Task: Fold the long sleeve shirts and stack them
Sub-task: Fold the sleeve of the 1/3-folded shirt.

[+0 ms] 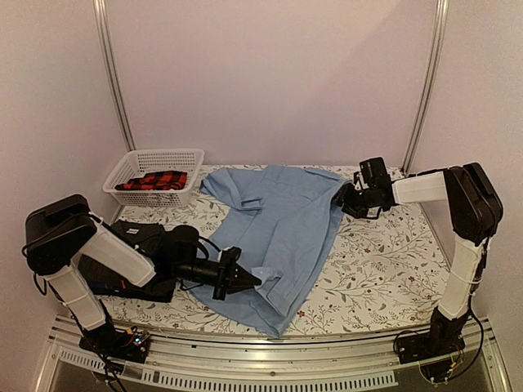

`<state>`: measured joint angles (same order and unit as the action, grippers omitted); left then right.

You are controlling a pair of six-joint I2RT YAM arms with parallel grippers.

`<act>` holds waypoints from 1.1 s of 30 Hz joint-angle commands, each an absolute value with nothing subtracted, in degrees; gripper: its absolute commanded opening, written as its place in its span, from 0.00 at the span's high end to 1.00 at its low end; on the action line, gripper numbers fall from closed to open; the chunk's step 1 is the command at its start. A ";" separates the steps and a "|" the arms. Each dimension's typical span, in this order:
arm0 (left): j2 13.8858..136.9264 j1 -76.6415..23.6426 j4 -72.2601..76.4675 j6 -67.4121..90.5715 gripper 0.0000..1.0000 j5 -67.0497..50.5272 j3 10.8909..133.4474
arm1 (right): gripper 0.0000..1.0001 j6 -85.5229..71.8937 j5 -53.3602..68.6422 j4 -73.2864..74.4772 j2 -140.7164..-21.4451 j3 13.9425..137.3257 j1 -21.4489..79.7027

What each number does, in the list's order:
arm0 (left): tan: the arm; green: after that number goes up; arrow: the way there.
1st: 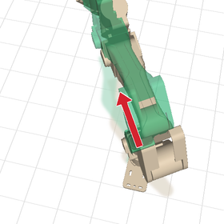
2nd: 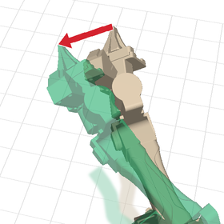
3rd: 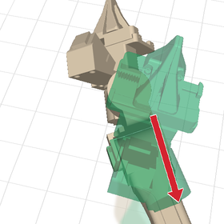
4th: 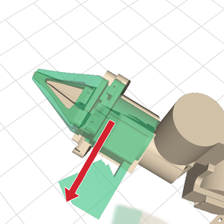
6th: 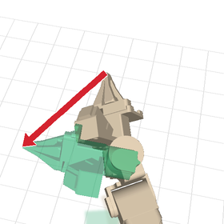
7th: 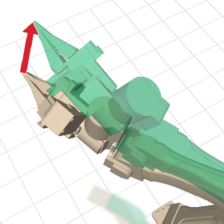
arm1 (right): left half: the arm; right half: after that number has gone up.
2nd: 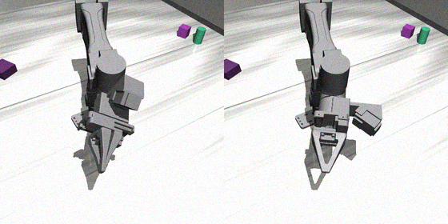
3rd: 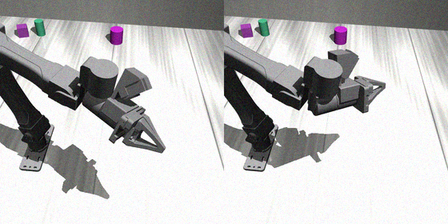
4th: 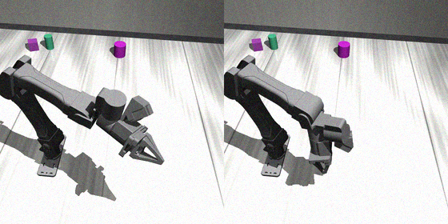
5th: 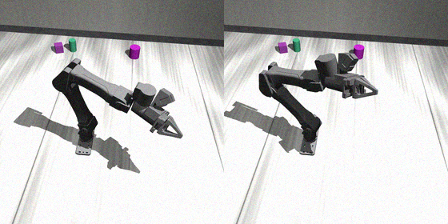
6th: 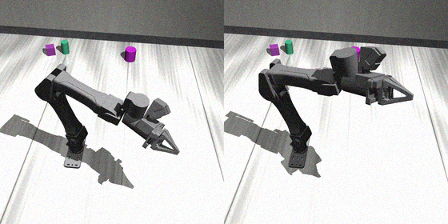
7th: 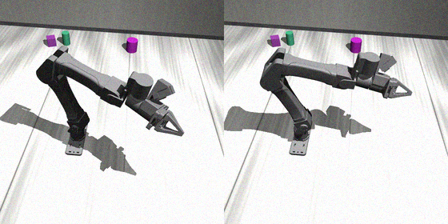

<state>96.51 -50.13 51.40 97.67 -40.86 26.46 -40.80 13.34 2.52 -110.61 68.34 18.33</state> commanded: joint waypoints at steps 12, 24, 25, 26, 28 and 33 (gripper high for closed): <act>101.68 -51.30 64.03 102.05 1.00 -38.41 25.27 | 0.47 -37.21 11.77 -9.60 -101.19 56.50 19.83; 101.51 -51.24 65.43 102.57 1.00 -38.33 24.17 | 0.51 -36.67 12.34 -11.69 -107.83 57.48 21.04; 101.56 -51.24 65.40 102.61 1.00 -38.35 24.21 | 0.52 -36.86 12.25 -12.07 -107.84 57.22 21.03; 101.52 -51.30 65.44 102.58 1.00 -38.46 24.25 | 0.52 -36.97 12.29 -12.41 -107.96 57.14 21.15; 101.51 -51.25 65.46 102.65 1.00 -38.53 24.26 | 0.56 -37.17 12.68 -12.77 -108.39 57.40 21.14; 101.95 -51.25 65.80 102.58 1.00 -39.04 24.86 | 0.69 -37.35 13.08 -12.38 -110.13 58.79 21.19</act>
